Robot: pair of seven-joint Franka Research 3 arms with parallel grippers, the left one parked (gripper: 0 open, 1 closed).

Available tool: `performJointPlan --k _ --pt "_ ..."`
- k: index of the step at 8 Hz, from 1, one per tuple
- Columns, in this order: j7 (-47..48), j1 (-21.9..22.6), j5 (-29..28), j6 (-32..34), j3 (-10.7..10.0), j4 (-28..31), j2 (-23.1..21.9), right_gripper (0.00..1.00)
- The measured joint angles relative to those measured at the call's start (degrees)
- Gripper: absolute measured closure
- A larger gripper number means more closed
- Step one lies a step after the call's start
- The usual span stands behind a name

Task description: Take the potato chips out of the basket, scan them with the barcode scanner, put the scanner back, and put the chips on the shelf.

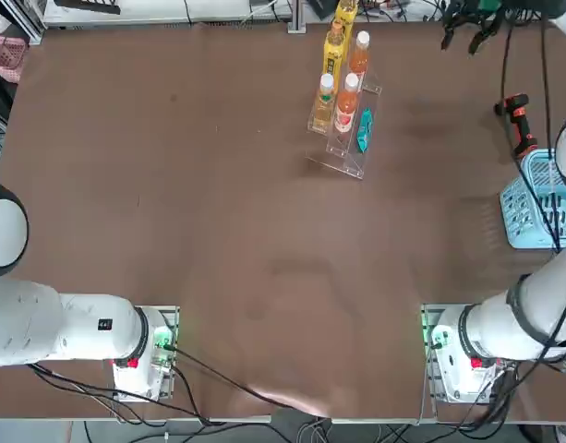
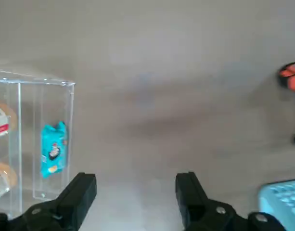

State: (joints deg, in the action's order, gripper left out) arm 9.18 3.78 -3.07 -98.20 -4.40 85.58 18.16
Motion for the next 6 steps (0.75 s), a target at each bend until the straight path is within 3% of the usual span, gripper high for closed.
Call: performJointPlan --k 2,4,6 --pt "-3.04 -0.52 0.01 6.61 -3.13 -6.56 -0.21 0.0" --pt "-3.17 -0.69 0.02 11.44 -3.33 -12.14 -1.6 0.0" --pt "-3.17 -0.68 0.02 13.02 -3.23 -12.89 -3.1 0.0"
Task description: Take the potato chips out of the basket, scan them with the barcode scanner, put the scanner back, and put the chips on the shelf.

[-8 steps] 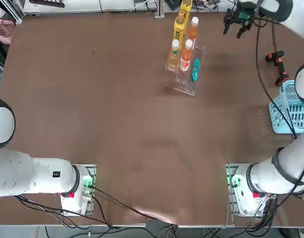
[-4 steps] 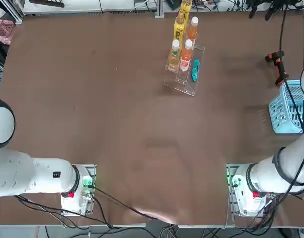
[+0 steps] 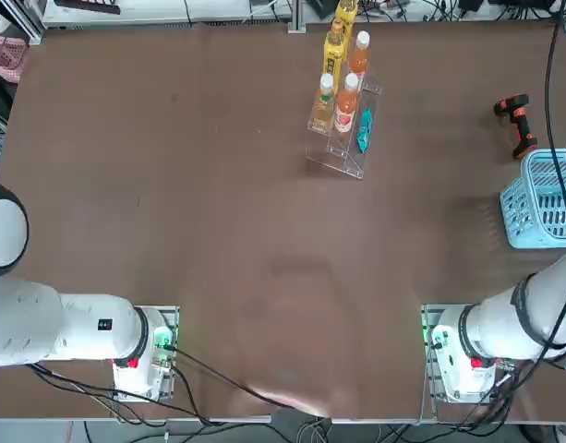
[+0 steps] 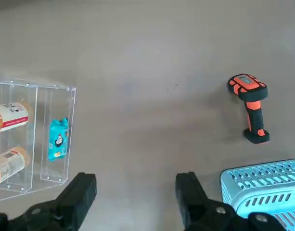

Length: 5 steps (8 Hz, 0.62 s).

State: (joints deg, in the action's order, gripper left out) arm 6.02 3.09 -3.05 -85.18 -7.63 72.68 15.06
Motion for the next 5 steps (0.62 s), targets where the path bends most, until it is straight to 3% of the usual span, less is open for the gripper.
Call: performJointPlan --k 5 --pt "-0.97 -0.53 0.05 3.37 -0.02 0.0 0.45 0.0"
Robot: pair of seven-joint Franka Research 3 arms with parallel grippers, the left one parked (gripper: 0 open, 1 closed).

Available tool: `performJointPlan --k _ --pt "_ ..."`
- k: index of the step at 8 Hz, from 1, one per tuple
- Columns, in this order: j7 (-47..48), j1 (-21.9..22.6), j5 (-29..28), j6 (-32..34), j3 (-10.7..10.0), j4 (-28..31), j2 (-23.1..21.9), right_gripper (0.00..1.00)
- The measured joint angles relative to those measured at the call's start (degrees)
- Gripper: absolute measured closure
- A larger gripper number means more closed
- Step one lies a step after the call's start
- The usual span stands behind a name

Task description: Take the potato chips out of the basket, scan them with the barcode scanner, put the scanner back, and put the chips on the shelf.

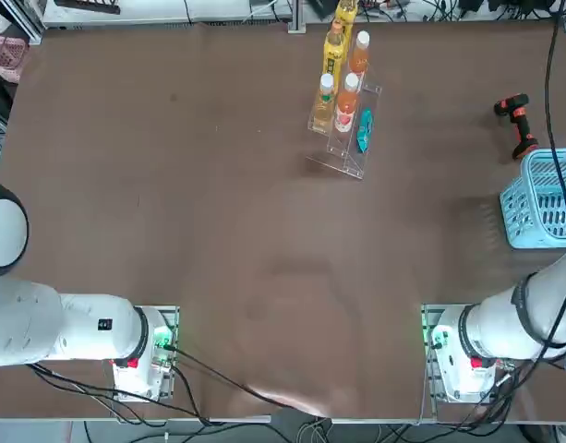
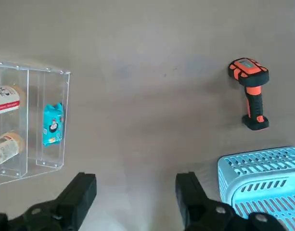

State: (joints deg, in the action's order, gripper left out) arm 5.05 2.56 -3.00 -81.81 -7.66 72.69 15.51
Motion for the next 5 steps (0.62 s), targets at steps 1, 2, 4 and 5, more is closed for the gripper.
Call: performJointPlan --k 1,2,4,5 --pt "-0.2 -0.27 0.01 0.31 -0.04 0.0 0.0 0.0" --pt "-0.35 -0.55 0.01 0.45 -0.07 0.0 0.0 0.0" --pt "-0.89 -0.95 0.01 0.54 -0.07 0.0 0.0 0.0" --pt "-1.04 -1.07 0.01 0.58 -0.07 0.0 0.0 0.0"
